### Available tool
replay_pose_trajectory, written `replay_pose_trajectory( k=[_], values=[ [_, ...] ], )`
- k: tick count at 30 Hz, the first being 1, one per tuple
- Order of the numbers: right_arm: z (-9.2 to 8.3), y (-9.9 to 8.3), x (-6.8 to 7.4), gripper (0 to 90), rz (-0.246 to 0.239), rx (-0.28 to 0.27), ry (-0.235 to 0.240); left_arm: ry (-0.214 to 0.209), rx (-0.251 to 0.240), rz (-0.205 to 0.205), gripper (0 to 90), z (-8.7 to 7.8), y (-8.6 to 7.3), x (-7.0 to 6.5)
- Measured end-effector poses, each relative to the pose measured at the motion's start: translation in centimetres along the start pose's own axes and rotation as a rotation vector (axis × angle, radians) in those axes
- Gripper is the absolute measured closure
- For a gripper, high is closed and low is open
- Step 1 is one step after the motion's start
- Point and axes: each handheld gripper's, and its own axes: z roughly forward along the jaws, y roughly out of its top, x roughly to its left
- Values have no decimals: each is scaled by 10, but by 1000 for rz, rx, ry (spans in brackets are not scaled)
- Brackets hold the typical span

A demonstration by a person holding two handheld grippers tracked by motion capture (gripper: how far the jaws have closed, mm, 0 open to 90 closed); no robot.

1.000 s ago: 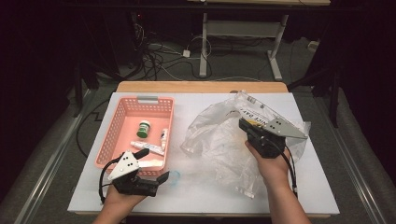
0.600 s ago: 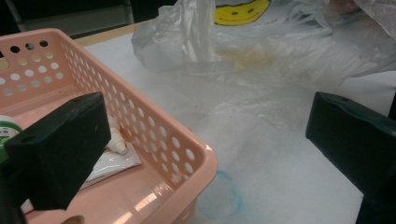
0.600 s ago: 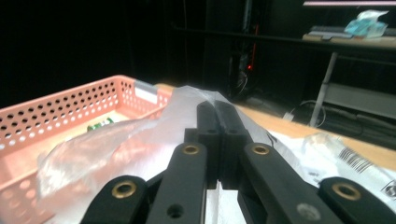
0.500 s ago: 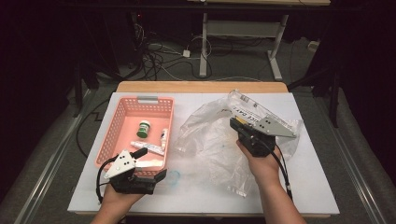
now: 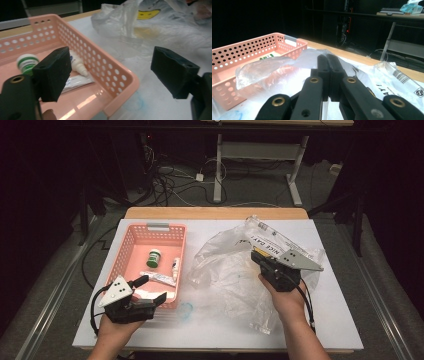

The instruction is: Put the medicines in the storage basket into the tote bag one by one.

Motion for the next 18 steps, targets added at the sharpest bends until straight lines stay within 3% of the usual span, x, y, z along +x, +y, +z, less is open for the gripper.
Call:
replay_pose_trajectory(
  k=[6,9,13,18],
  values=[
    [-3,1,-2,900,-8,-6,4,78,5,-46,0,-3,3,16],
    [-4,1,-4,900,0,-9,2,91,8,-61,0,-3,3,21],
    [-5,1,-5,900,1,-9,0,96,14,-59,0,-2,5,23],
    [-7,2,-6,900,4,-13,1,77,18,-118,0,2,13,33]
  ],
)
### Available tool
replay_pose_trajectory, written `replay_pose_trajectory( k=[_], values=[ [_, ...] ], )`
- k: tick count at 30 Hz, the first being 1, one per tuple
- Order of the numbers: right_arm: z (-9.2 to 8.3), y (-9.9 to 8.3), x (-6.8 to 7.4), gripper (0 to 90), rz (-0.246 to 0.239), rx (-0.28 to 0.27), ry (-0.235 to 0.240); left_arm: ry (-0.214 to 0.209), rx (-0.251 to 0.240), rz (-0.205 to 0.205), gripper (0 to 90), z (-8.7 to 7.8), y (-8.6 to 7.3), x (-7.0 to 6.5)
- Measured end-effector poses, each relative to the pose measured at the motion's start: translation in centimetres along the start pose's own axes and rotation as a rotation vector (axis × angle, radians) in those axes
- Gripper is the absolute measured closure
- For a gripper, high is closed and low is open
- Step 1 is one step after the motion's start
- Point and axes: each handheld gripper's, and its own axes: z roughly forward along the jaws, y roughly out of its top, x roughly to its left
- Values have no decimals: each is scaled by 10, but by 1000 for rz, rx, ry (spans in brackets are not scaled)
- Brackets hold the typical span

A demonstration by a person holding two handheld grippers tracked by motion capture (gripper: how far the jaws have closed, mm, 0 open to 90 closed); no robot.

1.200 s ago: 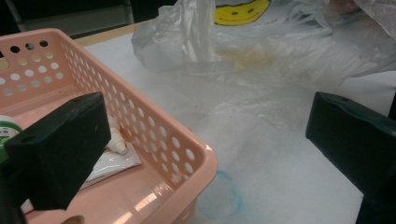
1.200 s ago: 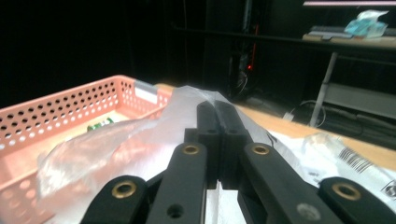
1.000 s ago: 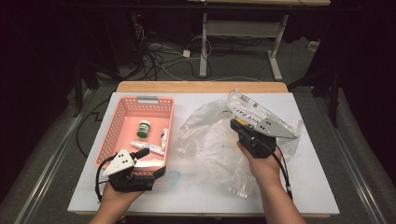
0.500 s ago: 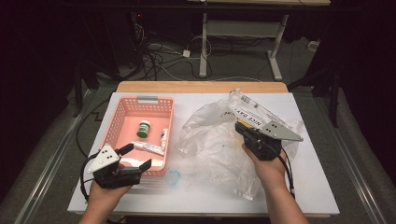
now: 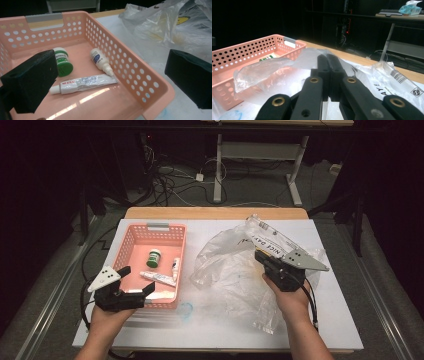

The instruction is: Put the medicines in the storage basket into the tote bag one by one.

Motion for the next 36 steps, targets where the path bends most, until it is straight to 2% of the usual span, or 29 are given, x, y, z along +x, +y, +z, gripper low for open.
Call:
replay_pose_trajectory(
  k=[2,5,7,10,12,14,16,17,22,23,24,25,26,27,29,32,36],
  values=[
    [0,0,0,900,-1,-3,3,-1,12,-7,0,2,6,3],
    [-1,1,0,900,3,-5,2,-2,31,5,20,7,16,7],
    [-1,1,0,900,4,-7,2,-7,34,3,78,9,22,11],
    [-2,1,0,900,6,-8,2,11,37,14,178,14,30,18],
    [-2,1,0,900,7,-10,2,10,47,-8,199,18,33,25],
    [-2,1,0,900,6,-10,2,37,62,-21,246,24,35,31],
    [-2,1,0,900,8,-11,3,59,84,-32,355,29,37,36],
    [-2,1,0,900,7,-13,3,72,106,-40,404,33,38,38],
    [-3,2,0,900,8,-15,5,74,204,-65,629,46,44,52],
    [-3,2,0,900,9,-15,5,80,228,-72,671,48,45,55],
    [-3,2,0,900,8,-17,5,89,257,-68,757,51,46,57],
    [-3,2,0,900,10,-16,5,93,284,-67,757,54,46,59],
    [-3,2,-1,900,9,-16,5,96,313,-70,825,56,46,62],
    [-4,2,-1,900,12,-16,4,101,339,-75,825,58,46,64],
    [-4,2,-1,900,12,-20,2,118,380,-78,881,63,46,67],
    [-5,3,-1,900,15,-22,2,146,458,-84,882,71,43,71],
    [-5,3,-1,900,12,-24,1,182,546,-70,882,82,39,73]
  ],
)
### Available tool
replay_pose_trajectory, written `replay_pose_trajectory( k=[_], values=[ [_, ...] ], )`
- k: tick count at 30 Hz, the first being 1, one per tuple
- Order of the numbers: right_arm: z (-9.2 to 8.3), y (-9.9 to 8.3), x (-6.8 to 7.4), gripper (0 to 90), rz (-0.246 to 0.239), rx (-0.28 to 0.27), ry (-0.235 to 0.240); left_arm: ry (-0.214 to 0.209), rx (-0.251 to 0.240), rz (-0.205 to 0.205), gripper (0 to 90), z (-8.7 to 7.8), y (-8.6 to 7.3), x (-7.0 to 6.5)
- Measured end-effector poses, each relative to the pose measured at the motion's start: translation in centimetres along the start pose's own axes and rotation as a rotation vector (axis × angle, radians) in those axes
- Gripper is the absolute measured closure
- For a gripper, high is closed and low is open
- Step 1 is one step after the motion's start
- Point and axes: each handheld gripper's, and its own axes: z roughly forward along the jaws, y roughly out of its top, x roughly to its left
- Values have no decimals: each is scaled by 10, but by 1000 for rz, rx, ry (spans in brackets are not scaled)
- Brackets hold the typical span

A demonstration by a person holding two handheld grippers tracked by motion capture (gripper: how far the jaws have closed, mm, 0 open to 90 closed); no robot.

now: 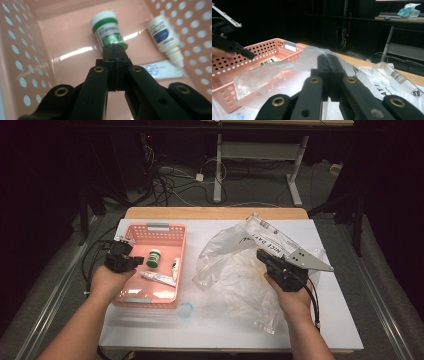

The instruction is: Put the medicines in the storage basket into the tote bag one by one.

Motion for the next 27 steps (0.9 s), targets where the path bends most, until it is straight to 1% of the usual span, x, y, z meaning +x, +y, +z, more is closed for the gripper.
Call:
replay_pose_trajectory(
  k=[6,11,14,16,18,20,24,25,27],
  values=[
    [0,0,0,900,-3,-1,1,40,115,12,882,17,4,0],
    [0,0,0,900,-5,-2,1,51,175,30,882,27,8,-4],
    [-1,1,0,900,-2,-2,1,64,200,40,882,33,8,-6],
    [-1,1,0,900,-3,-2,1,69,214,50,882,33,9,-6],
    [-1,1,0,900,-2,-3,1,65,222,50,882,33,9,-7],
    [-1,1,0,900,-3,-4,2,65,237,59,882,32,8,-7],
    [-1,1,0,900,-1,-7,3,57,281,90,882,29,7,-9],
    [-1,1,0,900,-3,-9,4,56,284,95,882,28,7,-11],
    [-1,2,0,900,-5,-9,3,54,297,117,882,25,8,-14]
  ],
)
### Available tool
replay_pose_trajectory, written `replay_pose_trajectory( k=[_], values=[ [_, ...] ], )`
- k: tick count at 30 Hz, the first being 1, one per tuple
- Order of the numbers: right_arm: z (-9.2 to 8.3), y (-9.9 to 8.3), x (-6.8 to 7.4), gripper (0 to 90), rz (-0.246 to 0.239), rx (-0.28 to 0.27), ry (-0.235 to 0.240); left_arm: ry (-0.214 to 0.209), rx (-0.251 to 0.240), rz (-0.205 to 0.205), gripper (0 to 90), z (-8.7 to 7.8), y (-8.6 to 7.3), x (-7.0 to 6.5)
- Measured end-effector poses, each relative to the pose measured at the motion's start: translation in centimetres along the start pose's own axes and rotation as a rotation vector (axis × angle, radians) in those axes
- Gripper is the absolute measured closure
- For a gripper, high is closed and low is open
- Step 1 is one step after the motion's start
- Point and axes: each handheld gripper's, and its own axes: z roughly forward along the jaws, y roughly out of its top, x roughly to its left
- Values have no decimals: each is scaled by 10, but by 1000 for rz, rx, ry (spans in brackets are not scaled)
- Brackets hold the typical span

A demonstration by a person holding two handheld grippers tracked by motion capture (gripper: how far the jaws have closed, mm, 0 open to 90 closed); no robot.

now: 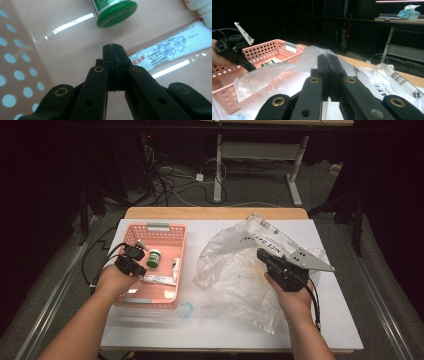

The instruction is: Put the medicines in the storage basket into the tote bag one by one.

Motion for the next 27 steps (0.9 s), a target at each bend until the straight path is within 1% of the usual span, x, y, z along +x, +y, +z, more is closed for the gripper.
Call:
replay_pose_trajectory(
  k=[3,7,8,11,14,17,18,19,21,22,23,24,25,26,27],
  values=[
    [0,1,0,900,3,0,0,8,41,40,882,-3,0,-5],
    [0,1,1,900,5,0,0,-6,86,64,882,-5,-2,-6],
    [-1,1,1,900,3,0,2,-13,92,63,882,-4,-2,-6],
    [-1,1,1,900,-1,-3,3,-34,129,82,882,-5,-4,-5],
    [-1,1,2,900,0,-3,4,-49,176,111,882,-4,-5,-6],
    [-1,1,2,900,2,-1,4,-91,215,132,881,-1,-8,-9],
    [-1,1,2,900,1,-1,4,-97,222,142,882,-1,-9,-9],
    [-1,1,2,900,1,-1,5,-96,220,146,882,-1,-10,-10],
    [0,1,2,900,1,0,5,-82,192,151,880,-4,-10,-10],
    [0,1,2,900,-5,0,6,-83,169,150,879,-7,-9,-10],
    [0,1,2,900,-1,0,5,-92,133,149,875,-9,-9,-11],
    [0,0,3,900,2,2,4,-110,99,156,819,-12,-8,-11],
    [1,0,3,900,3,2,4,-129,68,169,798,-15,-8,-13],
    [1,0,3,900,4,4,4,-140,49,181,772,-16,-8,-16],
    [1,0,3,900,5,4,4,-143,33,202,725,-17,-7,-18]
  ],
)
